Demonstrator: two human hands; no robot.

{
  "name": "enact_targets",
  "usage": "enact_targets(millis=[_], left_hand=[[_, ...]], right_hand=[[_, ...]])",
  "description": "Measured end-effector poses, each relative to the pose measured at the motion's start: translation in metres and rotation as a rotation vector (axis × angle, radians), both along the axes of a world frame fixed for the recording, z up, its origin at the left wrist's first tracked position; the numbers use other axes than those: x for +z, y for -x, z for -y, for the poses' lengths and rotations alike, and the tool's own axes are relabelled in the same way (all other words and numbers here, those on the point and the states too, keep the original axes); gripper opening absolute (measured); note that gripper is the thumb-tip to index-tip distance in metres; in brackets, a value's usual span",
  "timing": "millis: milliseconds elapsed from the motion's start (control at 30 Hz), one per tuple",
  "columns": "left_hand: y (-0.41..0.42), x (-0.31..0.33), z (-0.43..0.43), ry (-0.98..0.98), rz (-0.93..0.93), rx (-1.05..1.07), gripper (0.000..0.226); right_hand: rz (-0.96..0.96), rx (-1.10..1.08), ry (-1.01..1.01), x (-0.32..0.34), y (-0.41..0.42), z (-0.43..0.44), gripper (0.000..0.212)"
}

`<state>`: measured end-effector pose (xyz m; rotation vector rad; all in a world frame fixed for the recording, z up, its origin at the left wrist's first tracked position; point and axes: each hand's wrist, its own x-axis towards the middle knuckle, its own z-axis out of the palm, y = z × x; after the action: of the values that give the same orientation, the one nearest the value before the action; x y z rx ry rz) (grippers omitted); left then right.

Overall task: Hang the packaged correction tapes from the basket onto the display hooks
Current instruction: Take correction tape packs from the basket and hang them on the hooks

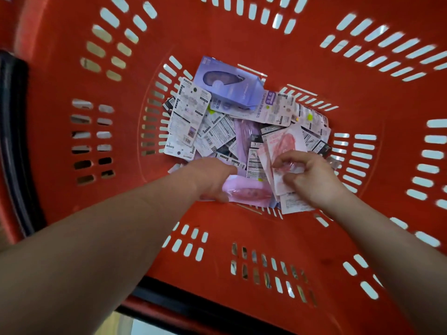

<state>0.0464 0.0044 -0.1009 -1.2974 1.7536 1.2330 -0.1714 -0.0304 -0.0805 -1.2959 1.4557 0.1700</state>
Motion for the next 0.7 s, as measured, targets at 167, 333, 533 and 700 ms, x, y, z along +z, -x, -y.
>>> enact_targets(millis=[167, 333, 533, 700], left_hand=[[-0.012, 0.010, 0.004, 0.006, 0.015, 0.199, 0.061], [-0.022, 0.032, 0.007, 0.051, 0.016, 0.450, 0.057], [-0.002, 0.062, -0.001, -0.262, -0.381, 1.508, 0.054], [0.030, 0.059, -0.005, -0.458, -0.412, 1.372, 0.041]], right_hand=[[0.007, -0.030, 0.013, 0.003, 0.007, -0.003, 0.048], [0.038, -0.186, -0.002, 0.031, 0.009, -0.009, 0.043], [0.091, -0.411, -0.128, 0.053, -0.005, -0.011, 0.022], [0.164, -0.551, -0.093, 0.053, -0.015, -0.008, 0.028]])
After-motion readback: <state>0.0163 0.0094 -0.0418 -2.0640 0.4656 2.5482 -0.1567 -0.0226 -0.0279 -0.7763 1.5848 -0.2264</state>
